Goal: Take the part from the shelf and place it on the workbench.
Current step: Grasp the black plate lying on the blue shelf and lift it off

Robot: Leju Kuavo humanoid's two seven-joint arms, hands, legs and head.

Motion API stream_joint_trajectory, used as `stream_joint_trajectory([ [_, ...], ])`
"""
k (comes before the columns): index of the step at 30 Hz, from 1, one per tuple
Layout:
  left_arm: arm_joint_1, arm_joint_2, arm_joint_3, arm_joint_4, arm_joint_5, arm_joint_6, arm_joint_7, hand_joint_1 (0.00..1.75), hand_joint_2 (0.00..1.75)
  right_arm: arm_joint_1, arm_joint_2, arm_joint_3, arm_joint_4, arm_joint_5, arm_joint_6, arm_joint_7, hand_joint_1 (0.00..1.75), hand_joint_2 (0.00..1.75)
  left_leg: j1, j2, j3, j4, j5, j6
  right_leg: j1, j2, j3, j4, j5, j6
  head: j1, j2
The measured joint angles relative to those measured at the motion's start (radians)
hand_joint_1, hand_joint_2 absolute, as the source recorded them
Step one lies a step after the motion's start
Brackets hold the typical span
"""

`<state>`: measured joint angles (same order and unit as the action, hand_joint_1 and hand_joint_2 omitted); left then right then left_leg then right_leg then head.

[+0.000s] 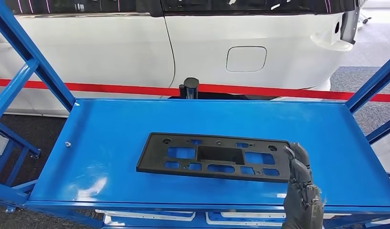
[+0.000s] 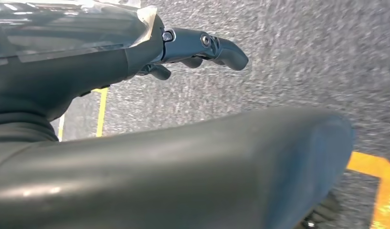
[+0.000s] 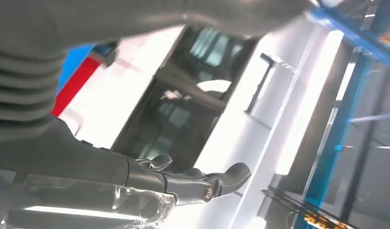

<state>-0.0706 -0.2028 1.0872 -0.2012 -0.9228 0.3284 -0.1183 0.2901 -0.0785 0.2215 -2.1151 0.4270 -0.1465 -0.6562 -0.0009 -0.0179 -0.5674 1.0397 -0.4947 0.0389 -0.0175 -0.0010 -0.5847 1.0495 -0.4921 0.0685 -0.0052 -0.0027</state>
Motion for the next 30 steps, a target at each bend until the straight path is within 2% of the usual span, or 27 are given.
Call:
stream_joint_trajectory([
  [2, -0.001, -0.002, 0.001, 0.000, 0.002, 0.005, 0.000, 0.00, 0.00, 0.008, 0.006, -0.014, 0.006, 0.052, -0.020, 0.008, 0.00, 1.75, -0.005, -0.001, 0.006, 0.000, -0.008, 0.007, 0.001, 0.001, 0.010, -0.015, 0.010, -0.015, -0.002, 0.000],
  [4, 0.000, -0.003, 0.002, 0.000, 0.003, 0.005, 0.000, 0.00, 0.00, 0.015, 0.010, -0.027, 0.011, 0.106, -0.040, 0.026, 0.00, 1.75, -0.004, 0.000, 0.011, -0.005, -0.008, 0.015, 0.001, 0.003, 0.012, -0.016, 0.010, -0.019, -0.004, 0.000],
  [10, 0.000, -0.004, 0.004, 0.000, 0.004, 0.004, -0.001, 0.00, 0.00, 0.041, 0.007, -0.047, 0.027, 0.268, -0.094, 0.110, 0.00, 1.75, -0.004, 0.003, 0.020, -0.018, -0.011, 0.000, 0.003, 0.003, 0.015, -0.016, 0.001, -0.032, -0.004, 0.000],
  [12, 0.000, -0.005, 0.004, 0.000, 0.003, 0.003, -0.001, 0.00, 0.00, 0.047, 0.002, -0.048, 0.032, 0.304, -0.104, 0.132, 0.00, 1.75, -0.004, 0.003, 0.021, -0.019, -0.012, -0.005, 0.004, 0.003, 0.015, -0.016, 0.000, -0.034, -0.004, 0.000],
  [19, 0.000, -0.006, 0.004, 0.000, 0.002, 0.002, -0.003, 0.00, 0.00, 0.056, -0.016, -0.048, 0.046, 0.362, -0.118, 0.171, 0.00, 1.75, -0.004, 0.003, 0.022, -0.020, -0.013, -0.008, 0.004, 0.003, 0.016, -0.016, -0.001, -0.035, -0.003, 0.000],
  [30, 0.000, -0.009, 0.016, 0.000, 0.005, -0.001, -0.020, 0.00, 0.00, 0.089, -0.095, -0.050, 0.080, 0.571, -0.195, 0.364, 0.00, 1.75, -0.006, 0.003, 0.023, -0.020, -0.014, -0.008, 0.003, 0.003, 0.020, -0.020, -0.001, -0.035, -0.003, 0.000],
])
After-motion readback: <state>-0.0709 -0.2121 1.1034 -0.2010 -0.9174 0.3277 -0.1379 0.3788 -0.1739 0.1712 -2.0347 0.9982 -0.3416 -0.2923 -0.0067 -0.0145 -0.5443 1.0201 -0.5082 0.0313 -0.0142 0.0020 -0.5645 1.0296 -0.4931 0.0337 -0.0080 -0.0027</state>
